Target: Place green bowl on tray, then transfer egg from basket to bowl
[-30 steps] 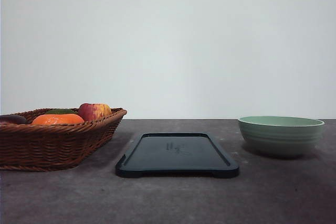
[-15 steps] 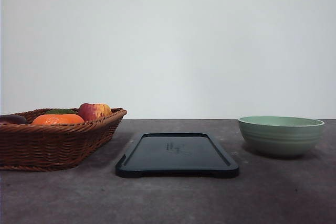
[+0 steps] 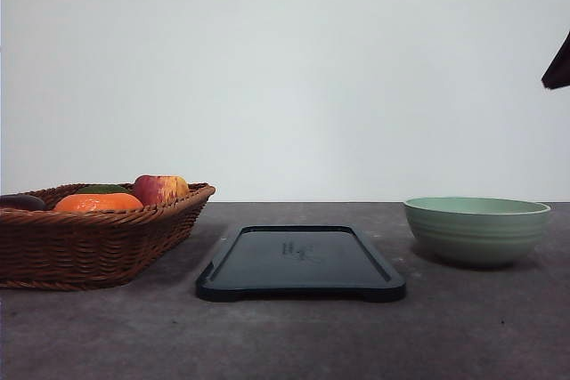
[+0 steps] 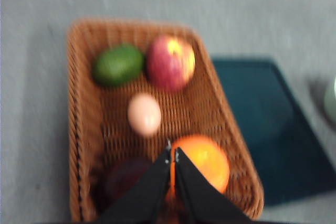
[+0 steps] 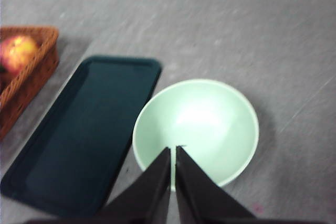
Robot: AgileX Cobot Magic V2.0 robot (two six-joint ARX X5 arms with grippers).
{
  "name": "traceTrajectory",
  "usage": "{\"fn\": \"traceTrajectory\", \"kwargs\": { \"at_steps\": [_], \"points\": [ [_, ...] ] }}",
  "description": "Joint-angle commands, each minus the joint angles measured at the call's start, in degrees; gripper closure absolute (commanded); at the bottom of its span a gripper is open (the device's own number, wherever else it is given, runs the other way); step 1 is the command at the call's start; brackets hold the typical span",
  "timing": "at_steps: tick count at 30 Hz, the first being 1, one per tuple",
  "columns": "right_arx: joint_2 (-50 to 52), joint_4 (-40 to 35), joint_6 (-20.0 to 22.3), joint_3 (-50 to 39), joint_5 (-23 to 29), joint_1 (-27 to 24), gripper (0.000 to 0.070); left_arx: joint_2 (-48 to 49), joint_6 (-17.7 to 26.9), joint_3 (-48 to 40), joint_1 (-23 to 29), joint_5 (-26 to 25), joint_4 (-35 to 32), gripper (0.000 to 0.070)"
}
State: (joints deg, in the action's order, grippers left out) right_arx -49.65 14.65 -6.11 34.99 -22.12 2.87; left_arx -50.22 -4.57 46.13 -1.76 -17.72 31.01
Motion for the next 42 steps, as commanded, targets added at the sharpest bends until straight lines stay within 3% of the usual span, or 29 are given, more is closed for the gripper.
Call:
{"fn": "traceTrajectory", "kwargs": {
  "at_steps": [1,8,9,11,13,18,27,32,36,42],
  "points": [
    [-0.7,0.2,1.3,1.1,-0.6,0.0,0.0694,-1.7,3.5,1.9,0.0,-0.4,1.0,0.07],
    [-0.8,0.2,3.8,1.1,-0.5,0.0,0.0679,-3.4,4.0,3.0,-0.1,-0.4,0.5,0.0672],
    [-0.8,0.2,3.9,1.1,-0.5,0.0,0.0632,-3.4,4.0,3.0,-0.1,-0.4,0.6,0.0601],
    [-0.8,0.5,3.7,1.1,-0.5,0.0,0.0469,-3.4,3.9,3.0,-0.1,-0.4,0.7,0.041],
    [-0.8,0.7,2.8,1.1,-0.4,0.0,0.0364,-3.4,3.9,3.0,-0.1,-0.4,0.7,0.0304],
    [-1.3,3.5,-0.5,2.5,-0.4,-0.1,0.0353,-3.4,3.7,3.0,-0.1,-0.4,0.7,0.0304],
    [-12.9,22.4,0.3,17.4,0.2,-0.1,0.0354,-3.4,2.4,3.0,-0.1,-0.4,0.7,0.0311],
    [-20.5,31.2,1.1,26.0,4.1,-0.1,0.0366,-3.4,2.3,3.0,-0.1,-0.4,0.7,0.0311],
    [-27.2,37.5,4.0,32.5,8.7,-0.1,0.0366,-3.4,2.1,3.0,-0.1,-0.4,0.7,0.0311],
    [-36.3,38.9,5.9,39.0,12.8,-0.1,0.0366,-3.4,2.1,3.0,-0.1,-0.4,0.7,0.0311]
  ]
}}
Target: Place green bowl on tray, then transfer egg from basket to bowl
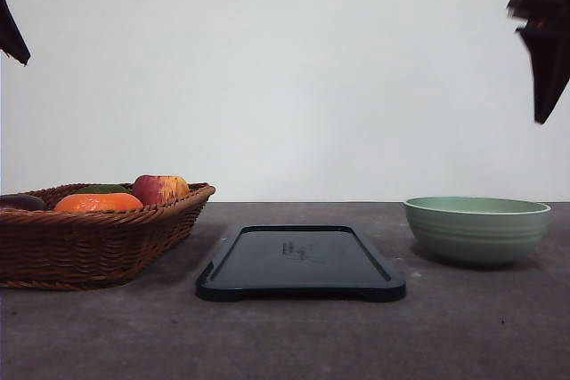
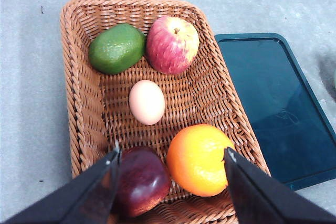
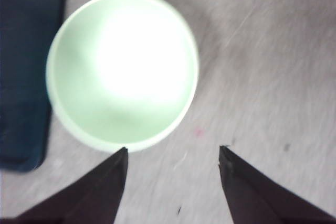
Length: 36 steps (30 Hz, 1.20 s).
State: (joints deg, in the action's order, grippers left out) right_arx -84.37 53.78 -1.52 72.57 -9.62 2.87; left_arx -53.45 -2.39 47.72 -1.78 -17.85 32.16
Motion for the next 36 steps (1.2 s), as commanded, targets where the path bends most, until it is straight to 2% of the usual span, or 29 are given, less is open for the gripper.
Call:
{"fn": "traceTrajectory", "kwargs": {
  "at_steps": [1,12,16,20,28,36],
  "points": [
    [-3.0,-0.7,1.6,2.1,0.6,-0.1,0.0366,-0.2,-0.1,1.4,-0.1,-0.2,-0.5,0.0311],
    [-16.1,-3.6,2.2,6.3,0.9,-0.1,0.0384,-0.2,-0.2,1.4,-0.1,-0.2,-0.5,0.0311],
    [-18.8,-4.7,2.2,6.3,0.9,-0.1,0.0494,-0.2,-0.2,1.4,-0.1,-0.2,-0.5,0.0311],
    [-20.4,-5.3,2.2,6.3,0.9,-0.1,0.0697,-0.2,-0.2,1.4,-0.1,-0.2,-0.5,0.0311],
    [-20.5,-4.8,2.0,7.7,0.9,-0.1,0.07,-0.2,-0.2,1.4,-0.1,-0.2,-0.5,0.0311],
    [-20.5,7.6,2.0,18.5,0.0,1.5,0.07,-0.2,-0.2,1.4,-0.1,-0.2,-0.5,0.0311]
  ]
}}
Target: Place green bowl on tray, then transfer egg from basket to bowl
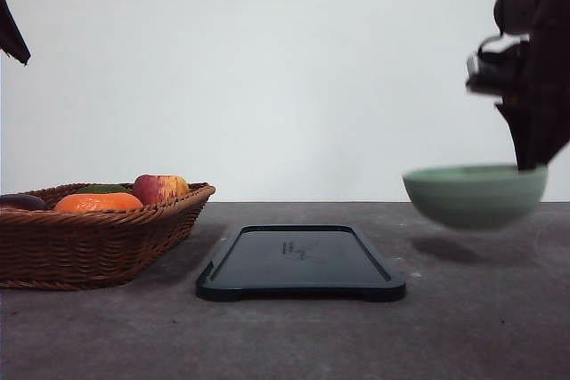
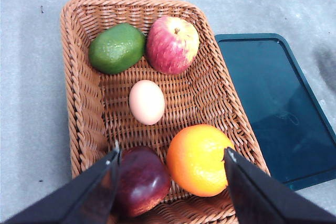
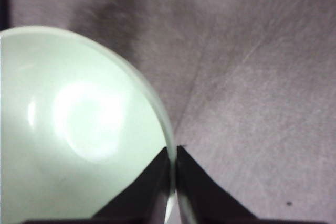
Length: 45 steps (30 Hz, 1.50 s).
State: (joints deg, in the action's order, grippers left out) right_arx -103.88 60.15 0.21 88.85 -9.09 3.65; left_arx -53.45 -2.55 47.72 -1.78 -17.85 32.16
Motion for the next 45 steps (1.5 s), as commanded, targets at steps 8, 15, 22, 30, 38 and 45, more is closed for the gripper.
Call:
{"fn": "traceTrajectory", "kwargs": {
  "at_steps": [8,15,22,30,38,45],
  "points": [
    [-1.0,7.6,-1.1,11.4,-3.3,7.0,0.07,-0.2,-0.1,1.4,-0.1,-0.2,-0.5,0.0311],
    [-3.1,4.4,-2.2,14.2,-3.0,15.3,0.07,-0.2,-0.1,1.4,-0.1,-0.2,-0.4,0.0311],
    [-7.3,-2.3,-3.1,14.3,-2.9,20.7,0.07,-0.2,-0.1,1.4,-0.1,-0.2,-0.5,0.0311],
    [-12.2,-8.5,-4.2,14.3,-2.0,22.3,0.07,-0.2,-0.1,1.4,-0.1,-0.2,-0.4,0.0311],
    [-16.3,-10.6,-4.0,14.3,-1.3,22.4,0.07,-0.2,-1.3,1.4,-0.1,-0.2,-0.5,0.0311],
    [-18.4,-10.9,-4.0,14.3,-0.8,22.5,0.07,-0.2,-1.4,1.4,-0.1,-0.2,-0.5,0.0311]
  ]
}}
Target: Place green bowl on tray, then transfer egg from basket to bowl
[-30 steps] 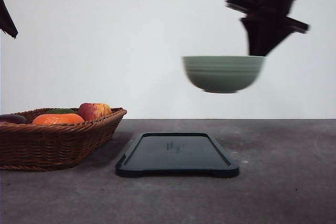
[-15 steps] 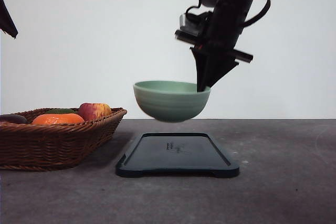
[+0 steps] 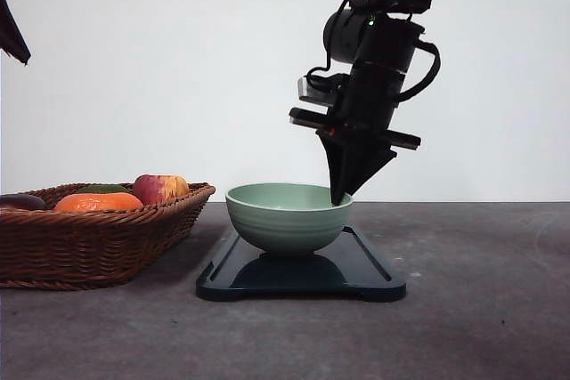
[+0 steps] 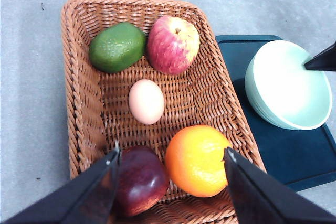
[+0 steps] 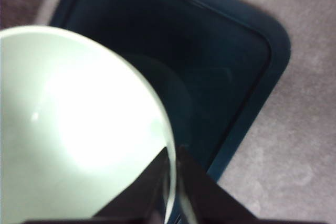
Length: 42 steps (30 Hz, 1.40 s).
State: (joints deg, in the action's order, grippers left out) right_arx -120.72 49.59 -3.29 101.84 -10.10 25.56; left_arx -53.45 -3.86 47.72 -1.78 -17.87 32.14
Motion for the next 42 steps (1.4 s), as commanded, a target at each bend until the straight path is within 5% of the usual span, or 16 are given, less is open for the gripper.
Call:
{"fn": "traceTrajectory", "kwargs": {
  "at_steps": [1,5,8,10,21,33,42],
  "points": [
    [-1.7,-0.2,-0.5,1.4,0.2,0.6,0.07,-0.2,-0.1,1.4,-0.1,-0.2,-0.5,0.0311],
    [-1.9,0.1,-0.5,1.4,0.0,0.6,0.0659,-0.2,-0.1,1.4,-0.1,-0.2,-0.4,0.0311],
    [-1.6,0.3,-0.6,1.5,-0.3,0.5,0.0497,-0.2,-0.1,1.4,-0.1,-0.2,-0.4,0.0311],
    [-1.2,1.6,-0.6,2.5,-0.3,0.4,0.0455,-0.2,-0.1,1.4,-0.1,-0.2,-0.4,0.0311],
    [7.4,-2.4,0.0,-1.1,0.3,0.3,0.0456,-0.2,-0.1,1.4,-0.1,-0.2,-0.3,0.0311],
    [29.7,-21.1,0.0,-31.5,1.3,0.1,0.0456,-0.2,-0.1,1.4,-0.1,-0.2,0.5,0.031],
    [45.5,-24.3,0.6,-46.2,1.6,-0.4,0.0456,-0.2,0.0,1.4,-0.1,-0.2,0.4,0.031]
  ]
}}
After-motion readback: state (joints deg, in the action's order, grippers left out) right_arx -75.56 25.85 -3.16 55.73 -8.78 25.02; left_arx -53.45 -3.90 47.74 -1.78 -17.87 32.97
